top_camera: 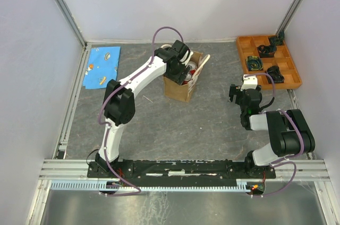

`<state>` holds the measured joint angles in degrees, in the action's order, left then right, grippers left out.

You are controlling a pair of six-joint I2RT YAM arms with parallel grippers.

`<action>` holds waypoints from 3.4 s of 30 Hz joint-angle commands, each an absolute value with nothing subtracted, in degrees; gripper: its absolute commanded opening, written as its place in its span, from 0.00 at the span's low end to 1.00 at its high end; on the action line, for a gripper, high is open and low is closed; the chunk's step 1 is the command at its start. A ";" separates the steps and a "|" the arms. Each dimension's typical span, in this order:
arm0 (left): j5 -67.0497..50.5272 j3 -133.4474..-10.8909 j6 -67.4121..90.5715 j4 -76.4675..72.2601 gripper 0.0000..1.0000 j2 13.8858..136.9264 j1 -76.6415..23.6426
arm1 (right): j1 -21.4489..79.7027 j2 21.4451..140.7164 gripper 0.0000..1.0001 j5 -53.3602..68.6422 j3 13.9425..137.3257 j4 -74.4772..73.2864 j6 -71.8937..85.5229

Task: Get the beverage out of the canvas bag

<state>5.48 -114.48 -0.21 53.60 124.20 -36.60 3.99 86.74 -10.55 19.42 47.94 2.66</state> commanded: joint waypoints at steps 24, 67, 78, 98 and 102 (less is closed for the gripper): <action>7.03 -115.00 -5.26 72.34 0.03 128.82 -35.42 | 3.78 86.82 0.99 -10.28 21.18 49.40 1.85; 25.56 -117.81 -7.64 48.91 0.03 91.22 -34.81 | 3.76 86.82 0.99 -10.28 21.18 49.39 1.83; 19.01 -92.28 0.69 36.60 0.03 77.53 -20.33 | 3.77 86.82 0.99 -10.28 21.14 49.39 1.85; 9.34 -56.68 8.97 1.13 0.03 80.73 -19.98 | 3.73 86.83 0.99 -10.28 21.14 49.39 1.85; 8.34 -55.99 9.23 -4.27 0.03 84.35 -20.61 | 3.78 86.80 0.99 -10.28 21.18 49.39 1.85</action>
<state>9.80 -54.68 6.87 11.66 82.43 -19.90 3.99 86.74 -10.55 19.42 47.94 2.66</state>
